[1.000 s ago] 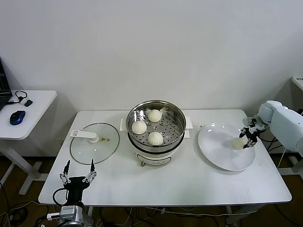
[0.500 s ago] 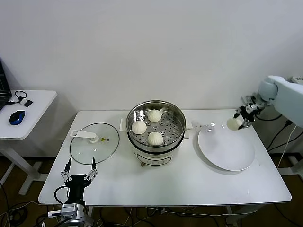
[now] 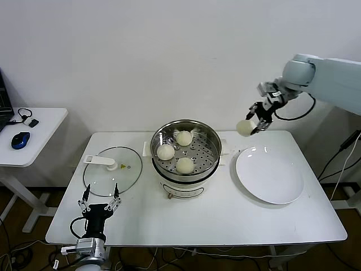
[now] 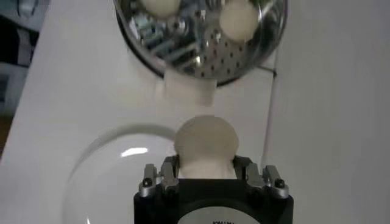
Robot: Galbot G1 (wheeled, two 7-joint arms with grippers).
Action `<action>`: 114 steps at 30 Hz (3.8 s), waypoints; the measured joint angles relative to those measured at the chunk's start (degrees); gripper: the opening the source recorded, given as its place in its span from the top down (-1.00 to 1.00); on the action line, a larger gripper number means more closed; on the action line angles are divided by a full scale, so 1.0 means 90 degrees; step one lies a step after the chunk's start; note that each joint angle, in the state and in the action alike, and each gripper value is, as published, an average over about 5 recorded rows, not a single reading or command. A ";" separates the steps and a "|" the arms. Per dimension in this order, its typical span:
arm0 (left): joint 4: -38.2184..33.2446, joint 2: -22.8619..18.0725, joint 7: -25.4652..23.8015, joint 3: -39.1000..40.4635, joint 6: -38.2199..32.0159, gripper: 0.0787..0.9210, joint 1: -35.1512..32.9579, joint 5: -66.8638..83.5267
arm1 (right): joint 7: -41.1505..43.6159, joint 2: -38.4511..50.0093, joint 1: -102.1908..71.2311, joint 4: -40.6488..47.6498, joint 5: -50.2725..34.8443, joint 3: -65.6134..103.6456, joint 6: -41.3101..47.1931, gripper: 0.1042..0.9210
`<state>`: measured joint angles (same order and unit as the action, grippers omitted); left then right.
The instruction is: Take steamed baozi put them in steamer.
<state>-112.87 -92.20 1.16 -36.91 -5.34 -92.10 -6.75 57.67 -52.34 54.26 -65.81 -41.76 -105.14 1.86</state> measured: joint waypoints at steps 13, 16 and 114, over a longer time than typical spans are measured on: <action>0.0077 0.0000 -0.0061 -0.0168 0.0064 -0.77 0.0099 0.0197 | -0.0613 -0.0936 -0.0398 -0.0205 -0.0907 0.0125 0.0799 -0.22; 0.0111 0.0000 -0.0065 -0.0213 0.0068 -0.77 0.0126 0.0231 | -0.0718 -0.1122 -0.0640 -0.0103 -0.0957 0.0234 0.0907 -0.22; -0.0114 0.0000 -0.0124 -0.0377 -0.0193 -0.77 0.0085 0.0279 | -0.6953 -0.0410 -1.3747 -0.5194 0.1922 1.4106 -0.1149 -0.76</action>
<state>-113.89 -92.20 0.05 -40.31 -7.07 -91.33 -4.24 -4.91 -56.04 -69.46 -112.56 -24.46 21.82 -8.48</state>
